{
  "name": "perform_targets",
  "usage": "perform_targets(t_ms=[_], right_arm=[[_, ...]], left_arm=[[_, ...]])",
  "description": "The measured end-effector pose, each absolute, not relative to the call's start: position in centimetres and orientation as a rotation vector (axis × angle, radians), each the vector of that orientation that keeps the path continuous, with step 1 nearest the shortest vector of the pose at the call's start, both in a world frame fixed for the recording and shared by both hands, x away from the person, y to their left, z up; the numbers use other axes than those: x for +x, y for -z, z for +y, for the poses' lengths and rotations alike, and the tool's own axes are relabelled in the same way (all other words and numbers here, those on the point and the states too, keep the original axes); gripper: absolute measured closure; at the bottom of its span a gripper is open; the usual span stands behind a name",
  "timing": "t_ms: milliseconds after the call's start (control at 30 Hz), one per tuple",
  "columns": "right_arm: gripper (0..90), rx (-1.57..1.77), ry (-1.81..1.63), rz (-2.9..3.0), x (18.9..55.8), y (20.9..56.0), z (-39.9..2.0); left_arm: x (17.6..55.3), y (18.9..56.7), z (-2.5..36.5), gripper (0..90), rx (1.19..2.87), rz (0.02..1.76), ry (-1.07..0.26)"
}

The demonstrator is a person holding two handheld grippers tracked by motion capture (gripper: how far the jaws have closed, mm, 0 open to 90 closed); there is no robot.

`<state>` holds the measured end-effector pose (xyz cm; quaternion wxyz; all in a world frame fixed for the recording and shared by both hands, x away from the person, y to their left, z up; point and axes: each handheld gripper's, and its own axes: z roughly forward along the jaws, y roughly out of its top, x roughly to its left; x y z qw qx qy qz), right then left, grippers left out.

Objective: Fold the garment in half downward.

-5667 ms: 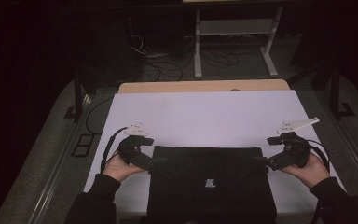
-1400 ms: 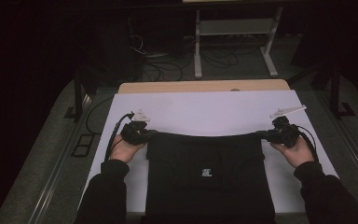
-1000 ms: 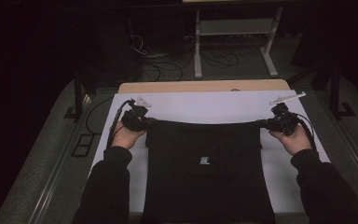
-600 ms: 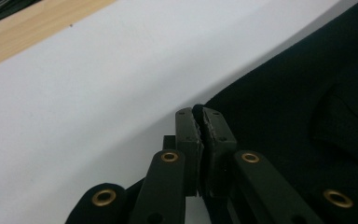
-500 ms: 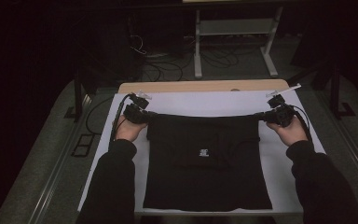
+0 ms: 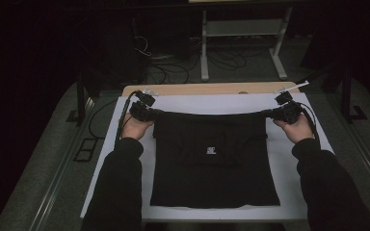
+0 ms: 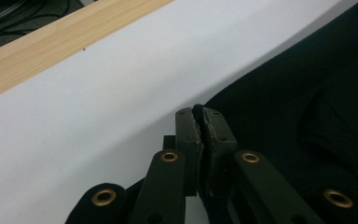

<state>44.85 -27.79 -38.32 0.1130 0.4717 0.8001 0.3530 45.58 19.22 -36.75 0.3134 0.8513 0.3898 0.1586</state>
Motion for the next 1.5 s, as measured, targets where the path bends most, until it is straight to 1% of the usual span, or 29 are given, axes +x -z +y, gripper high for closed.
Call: perform_targets(t_ms=[333,933,1100,1133,1167,1233,1400,1500], right_arm=[[85.8,1.379,-1.026,2.341,46.0,38.7,-27.3],[85.6,1.39,-1.017,2.35,47.2,39.9,-27.1],[83.5,1.418,-1.047,2.349,47.4,40.5,-27.2],[82.0,1.426,-1.051,2.353,47.5,40.6,-27.3],[78.6,1.428,-1.059,2.353,47.6,40.8,-27.3],[66.2,1.446,-1.07,2.356,47.7,41.1,-27.4],[53.2,1.457,-1.097,2.344,47.7,41.2,-27.7],[46.0,1.454,-1.099,2.332,47.6,41.0,-27.7]], left_arm=[[46.1,36.9,19.2,84.4,2.261,0.985,-0.43],[46.7,37.9,19.5,84.3,2.28,1.033,-0.404],[46.9,38.3,19.5,83.4,2.268,1.031,-0.375],[46.9,38.3,19.5,82.5,2.273,1.027,-0.376],[46.9,38.4,19.4,80.5,2.272,1.026,-0.383],[46.8,38.5,19.2,74.0,2.26,1.031,-0.42],[46.8,38.6,19.6,55.6,2.212,1.047,-0.402],[46.8,38.5,19.8,42.6,2.168,1.073,-0.37]])
